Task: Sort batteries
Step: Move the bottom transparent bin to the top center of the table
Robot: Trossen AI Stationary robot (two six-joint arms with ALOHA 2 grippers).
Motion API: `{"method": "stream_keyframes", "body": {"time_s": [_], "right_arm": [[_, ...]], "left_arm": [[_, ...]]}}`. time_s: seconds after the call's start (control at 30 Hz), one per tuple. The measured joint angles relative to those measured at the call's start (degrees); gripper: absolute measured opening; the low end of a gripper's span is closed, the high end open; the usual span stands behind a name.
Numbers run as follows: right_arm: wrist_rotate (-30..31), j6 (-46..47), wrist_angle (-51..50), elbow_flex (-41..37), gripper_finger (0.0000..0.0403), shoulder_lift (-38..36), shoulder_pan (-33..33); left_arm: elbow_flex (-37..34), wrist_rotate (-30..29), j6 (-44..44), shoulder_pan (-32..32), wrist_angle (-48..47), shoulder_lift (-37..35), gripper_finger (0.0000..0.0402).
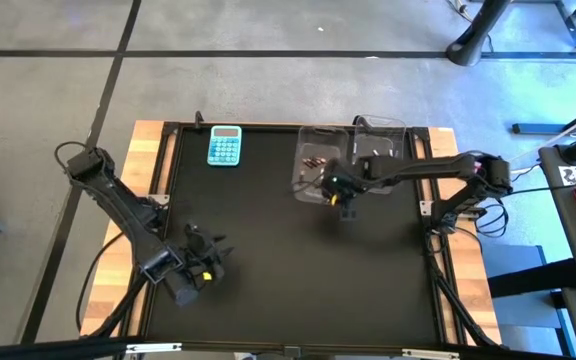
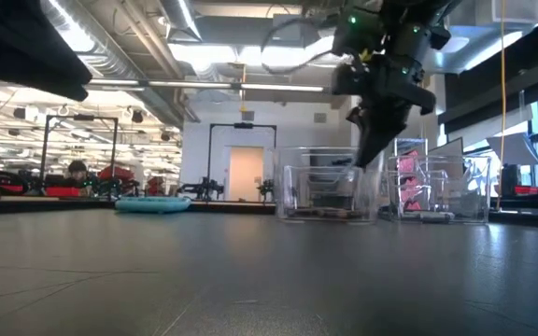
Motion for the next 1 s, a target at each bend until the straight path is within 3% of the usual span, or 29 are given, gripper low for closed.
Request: {"method": "stream_keyframes", "body": {"time_s": [0.2,0.47,0.87,1.0], "right_arm": [[-0.02,-9.65,-5.95,0.01,0.0008,-1.76,-6.34],[-0.07,-14.94,-9.43,-0.01,0.0017,-2.16,-13.41],[-0.05,-12.79,-12.37,0.12,0.0023,-2.25,-15.23],[-0.07,-9.71,-11.38,0.03,0.005,-2.23,-15.22]], "left_arm": [[-1.73,-0.29,1.25,0.04,2.52,0.0,0.0185],[-1.76,-0.31,1.49,0.02,2.84,0.0,0.0185],[-1.76,-0.38,1.69,0.04,3.48,0.0,0.0185],[-1.75,-0.36,1.55,0.04,3.7,0.0,0.0185]]}}
